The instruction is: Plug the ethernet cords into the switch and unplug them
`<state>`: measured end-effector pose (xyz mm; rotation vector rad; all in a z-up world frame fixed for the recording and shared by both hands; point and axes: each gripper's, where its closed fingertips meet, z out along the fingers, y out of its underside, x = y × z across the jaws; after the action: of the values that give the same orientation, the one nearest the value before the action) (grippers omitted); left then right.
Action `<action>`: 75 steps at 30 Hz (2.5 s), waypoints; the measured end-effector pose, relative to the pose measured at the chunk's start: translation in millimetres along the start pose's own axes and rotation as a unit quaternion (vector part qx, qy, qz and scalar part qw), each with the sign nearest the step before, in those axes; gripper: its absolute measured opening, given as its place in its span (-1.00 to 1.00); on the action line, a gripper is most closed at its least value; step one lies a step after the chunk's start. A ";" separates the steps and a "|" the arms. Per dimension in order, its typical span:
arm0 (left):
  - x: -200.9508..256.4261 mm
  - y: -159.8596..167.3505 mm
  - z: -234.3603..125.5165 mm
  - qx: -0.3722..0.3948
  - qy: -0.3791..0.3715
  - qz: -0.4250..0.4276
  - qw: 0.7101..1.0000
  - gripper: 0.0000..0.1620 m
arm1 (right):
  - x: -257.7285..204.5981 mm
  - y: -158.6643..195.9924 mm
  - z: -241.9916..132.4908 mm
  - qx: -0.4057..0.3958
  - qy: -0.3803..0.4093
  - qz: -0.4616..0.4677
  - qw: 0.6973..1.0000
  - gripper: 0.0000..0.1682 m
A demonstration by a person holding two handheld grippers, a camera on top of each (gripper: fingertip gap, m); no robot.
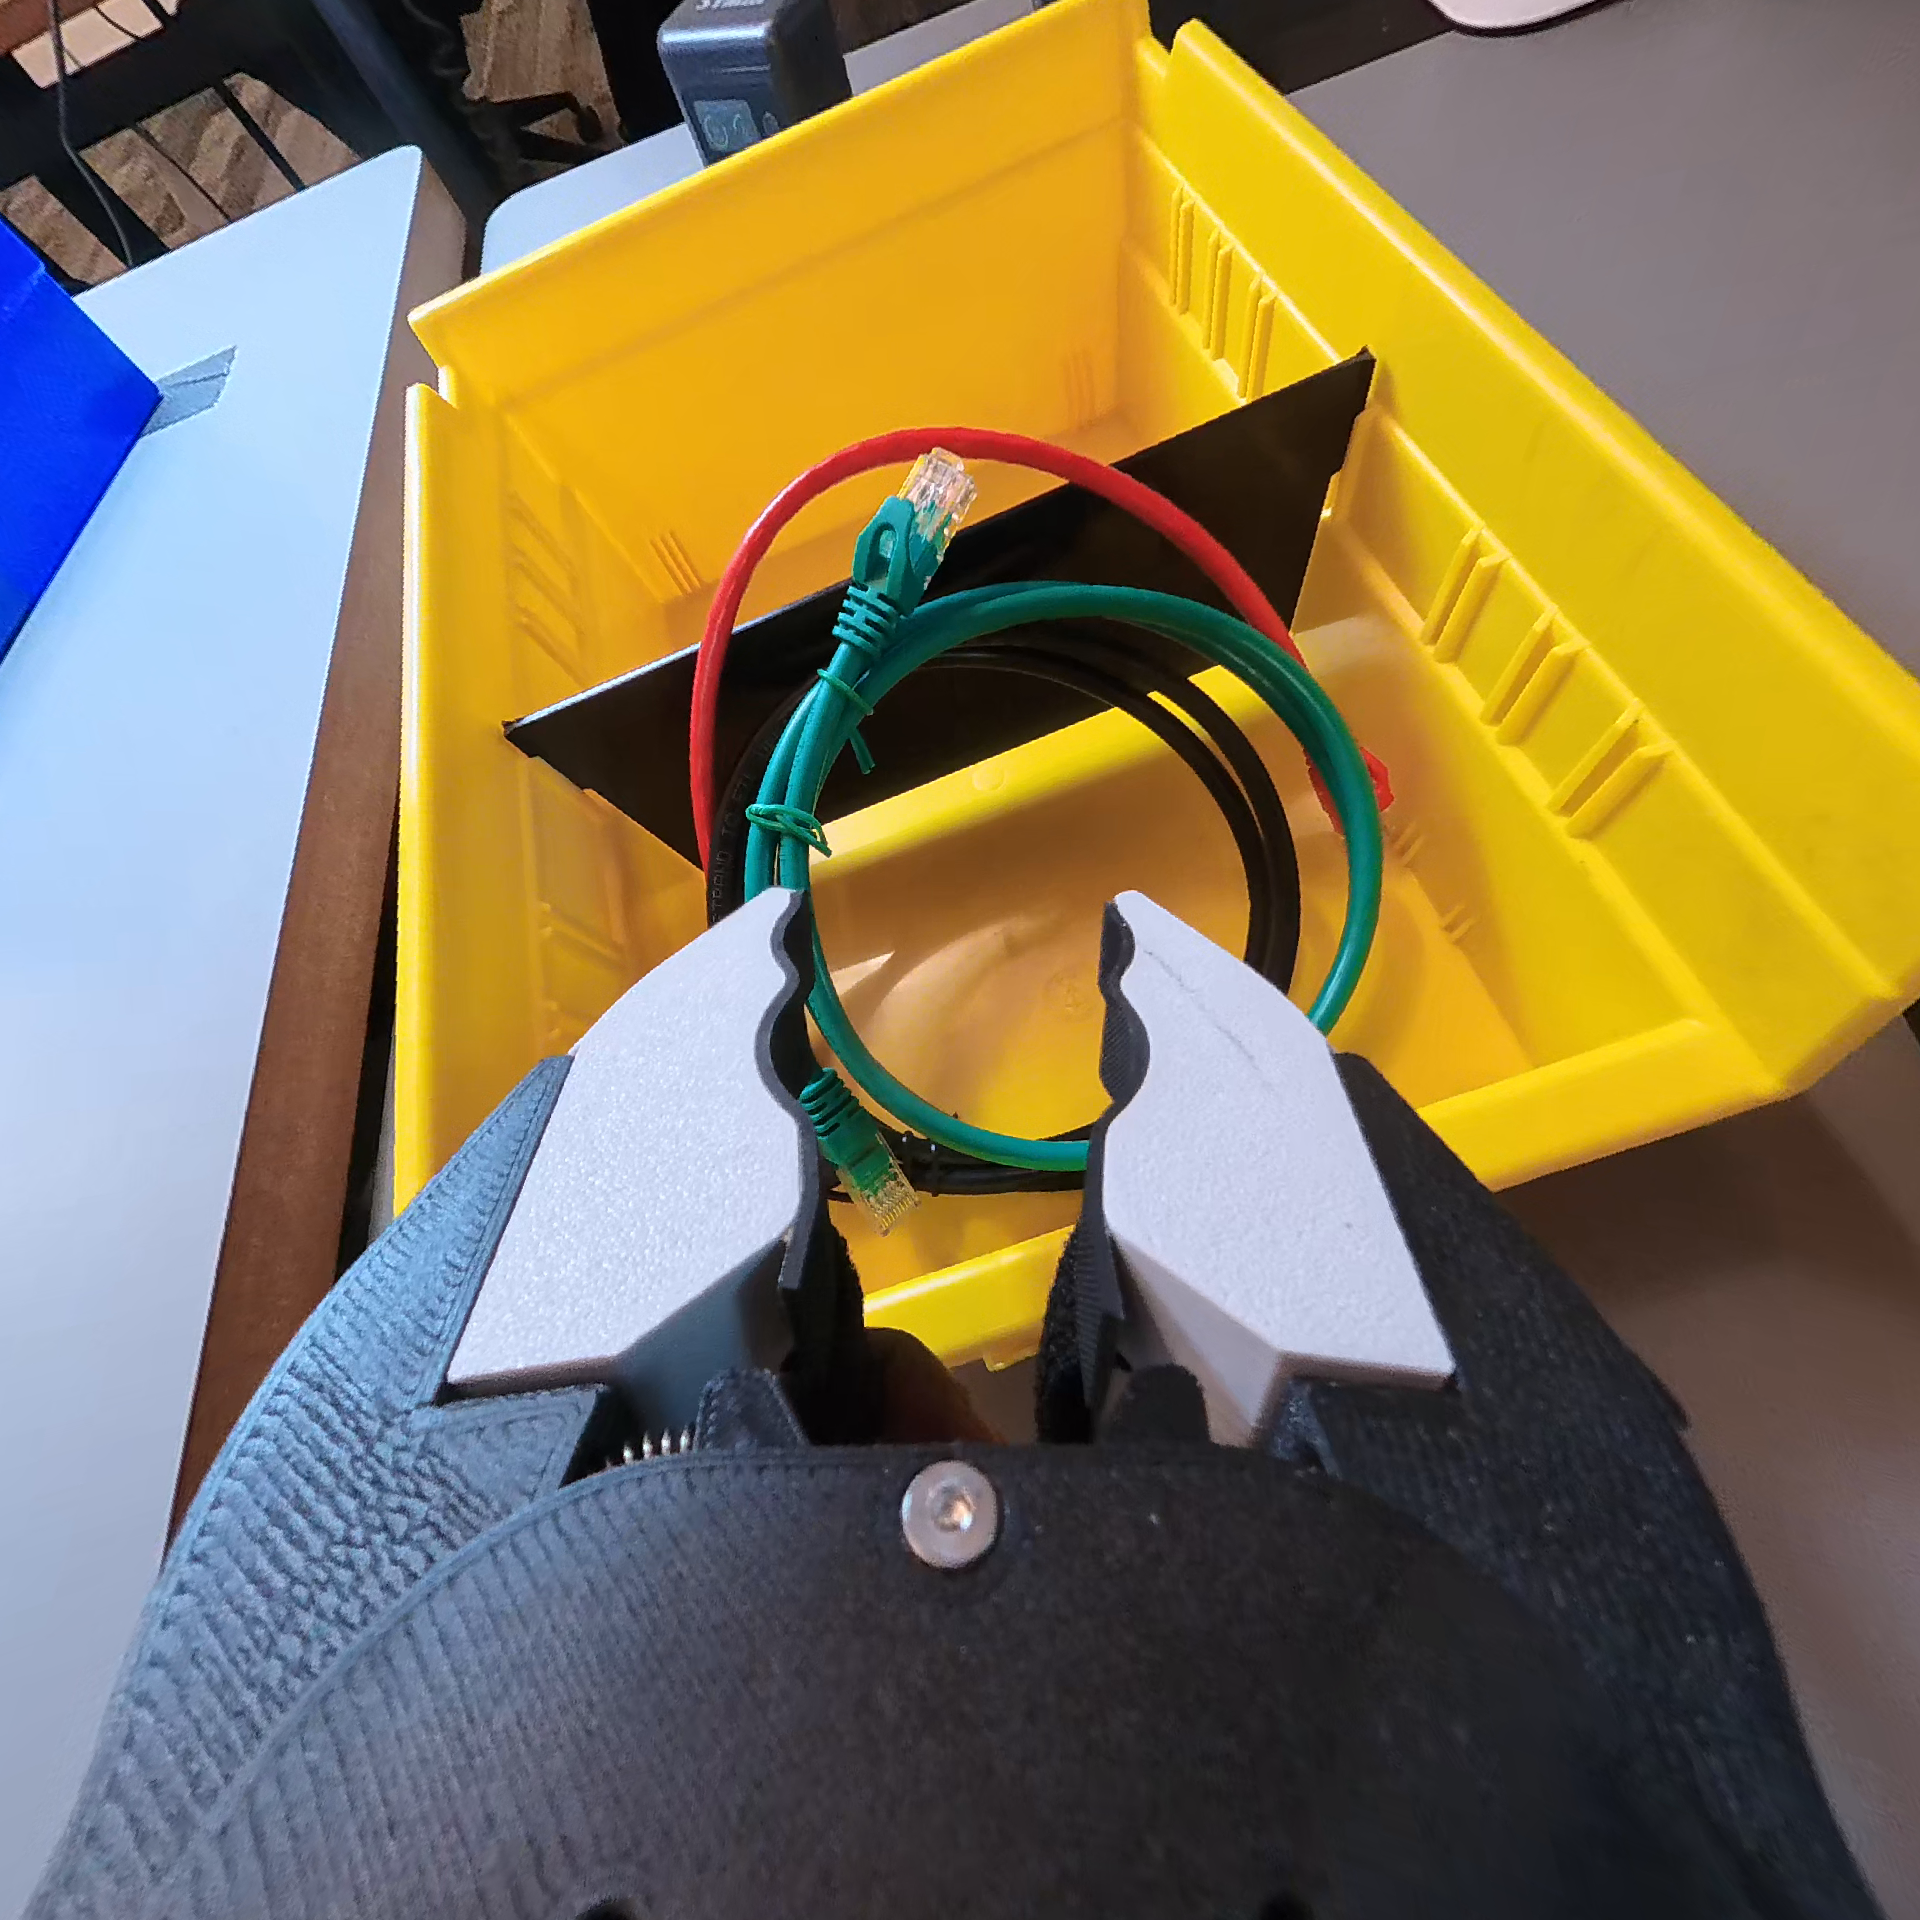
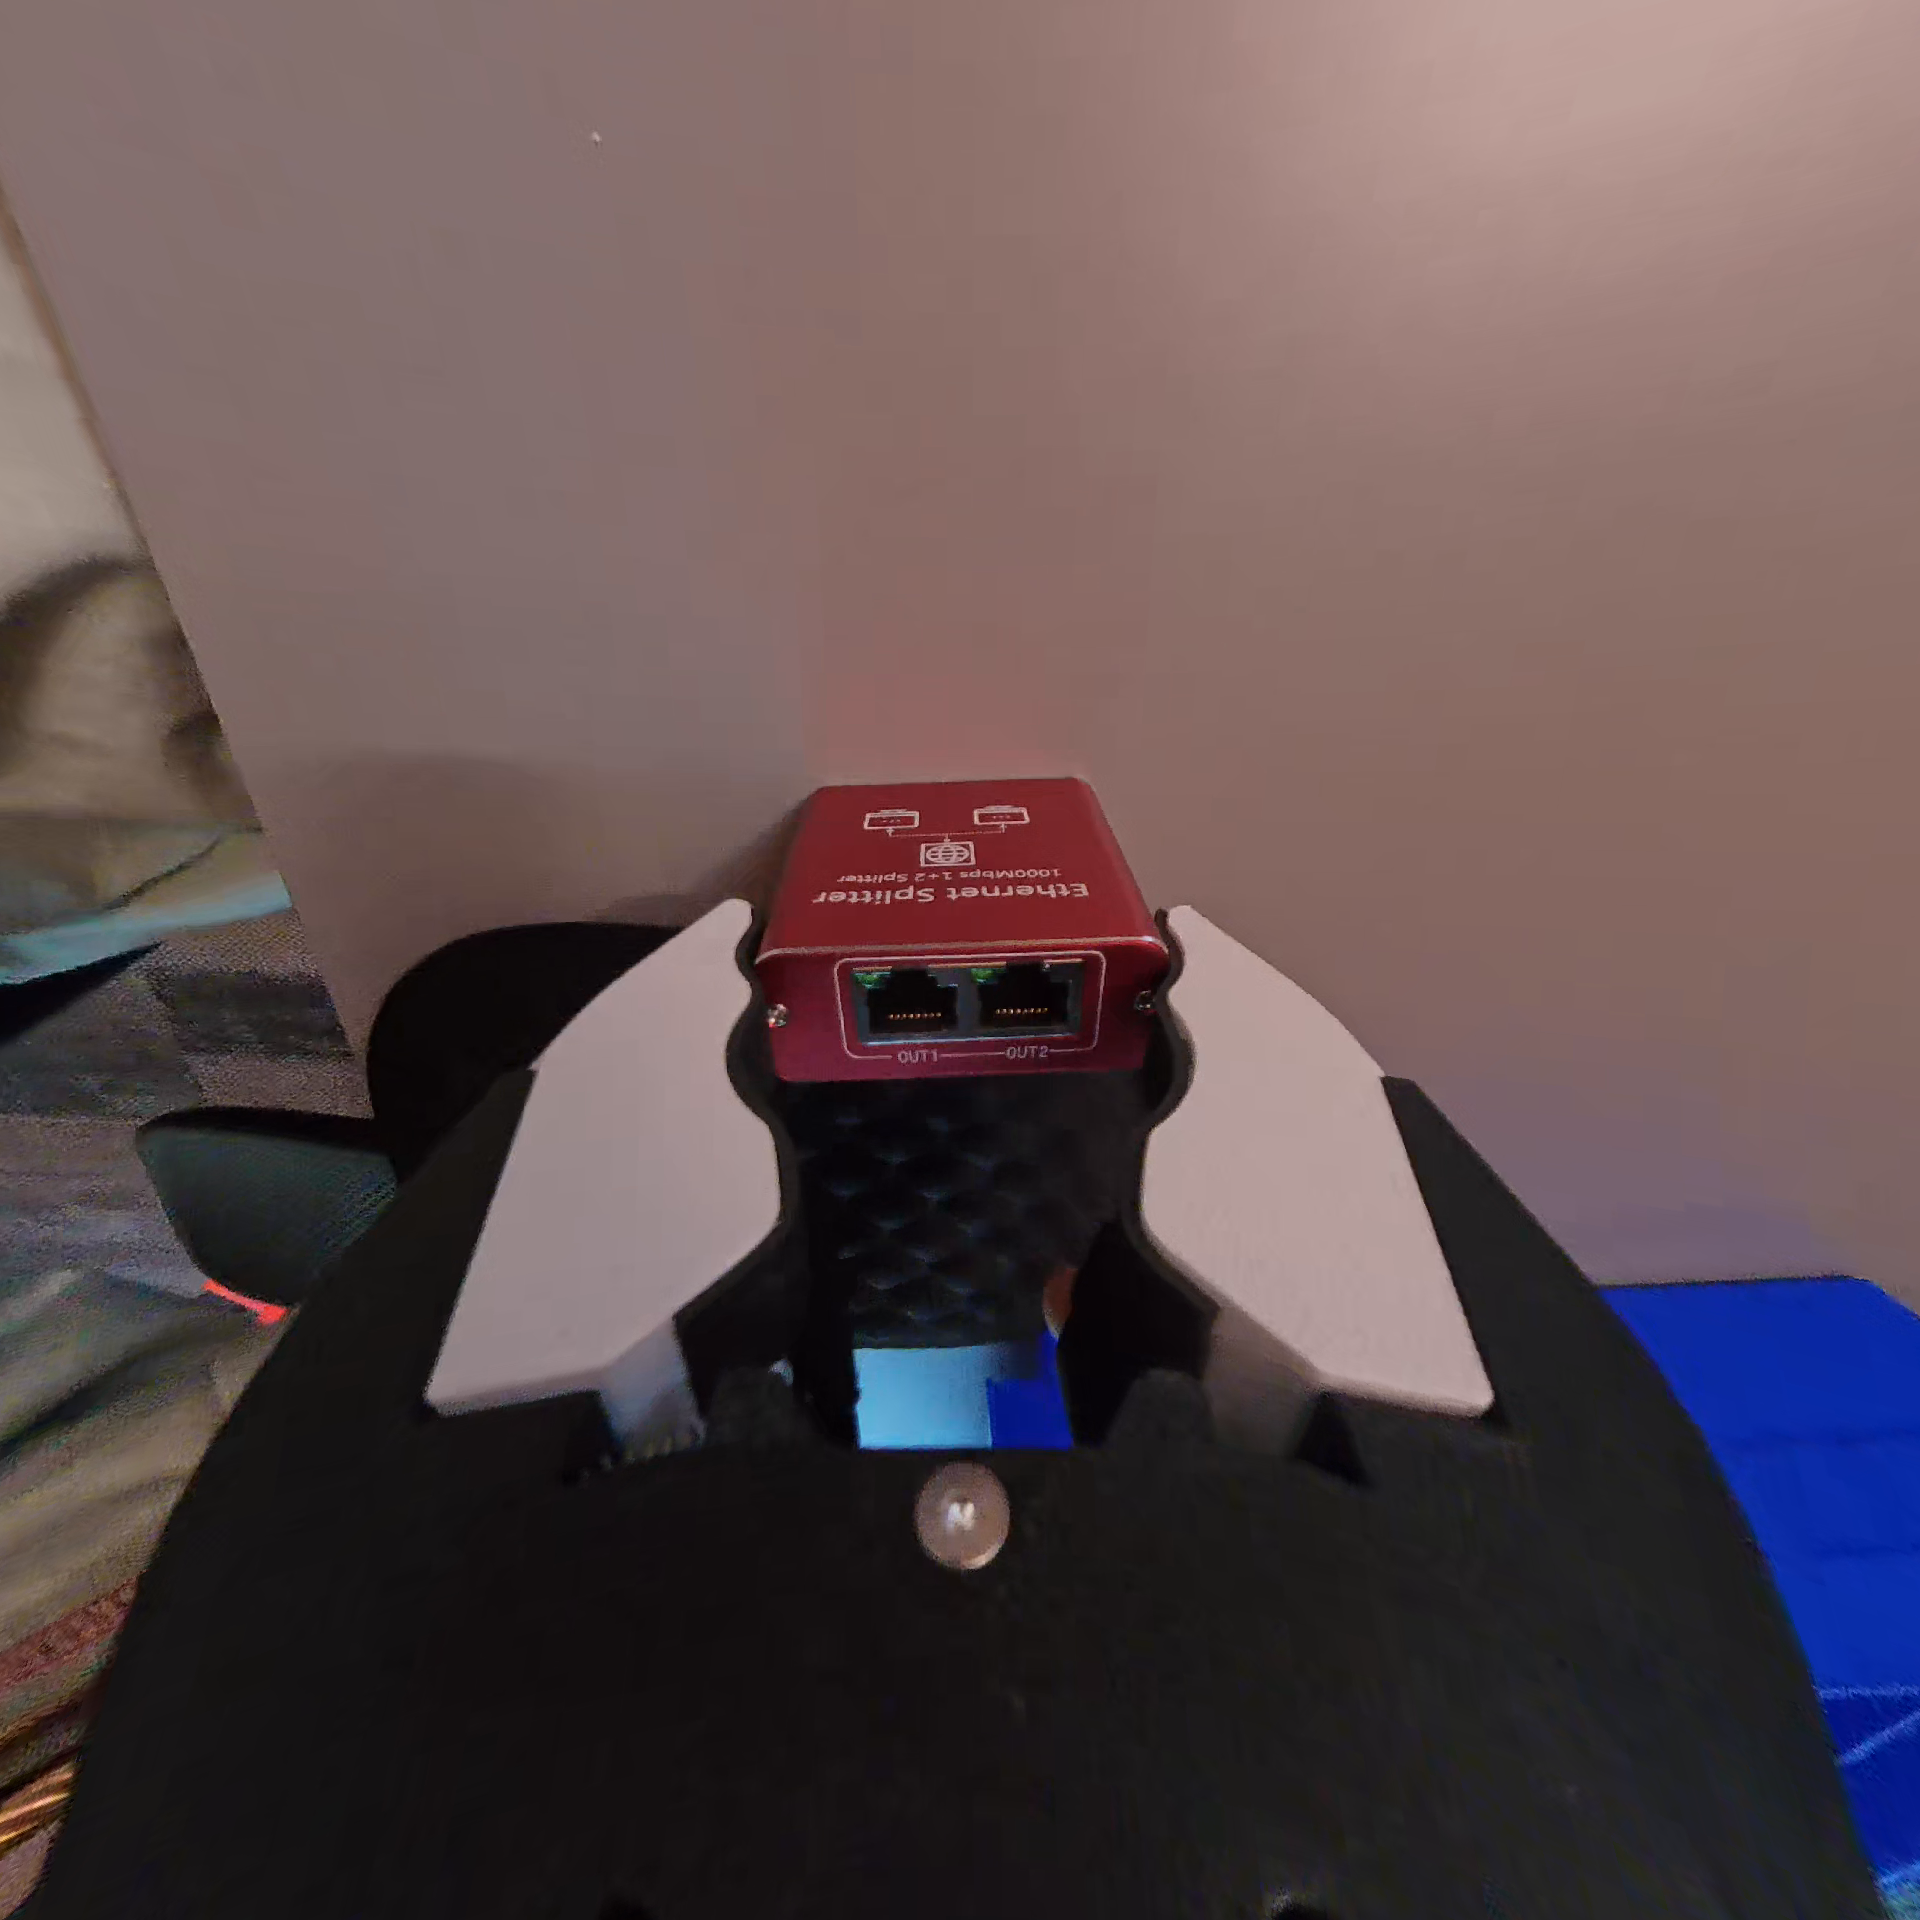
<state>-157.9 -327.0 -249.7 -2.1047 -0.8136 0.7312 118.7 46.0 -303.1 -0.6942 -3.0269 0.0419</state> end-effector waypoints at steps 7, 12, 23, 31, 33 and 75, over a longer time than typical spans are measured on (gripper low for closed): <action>3.0 0.1 1.7 -0.001 0.004 0.005 1.000 -0.35 | 1.0 0.7 0.1 -0.004 0.006 0.051 0.999 -0.16; 2.8 0.1 1.5 0.000 0.004 0.005 1.000 -0.35 | 2.1 1.7 -0.1 -0.003 0.012 0.040 0.999 -0.16; 1.2 3.5 2.0 -0.008 0.004 0.001 1.000 -0.35 | 16.9 -31.8 -57.6 0.264 0.117 0.089 0.953 0.37; -20.8 -5.8 20.8 -0.025 -0.042 0.039 0.998 -0.35 | -8.1 -17.9 -193.5 0.720 0.227 0.104 0.648 0.73; -30.5 -5.5 30.2 -0.038 -0.063 0.058 0.996 -0.36 | -14.0 -7.3 -198.7 0.742 0.234 0.104 0.620 0.72; 249.6 -113.5 -105.5 0.208 0.341 0.238 0.885 -0.81 | -33.4 -148.6 -152.3 0.590 0.344 -0.137 0.718 -0.48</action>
<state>40.2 -130.3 -158.2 -1.9541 0.2411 0.3044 90.3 -99.5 -146.9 -0.0509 -1.7462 1.2312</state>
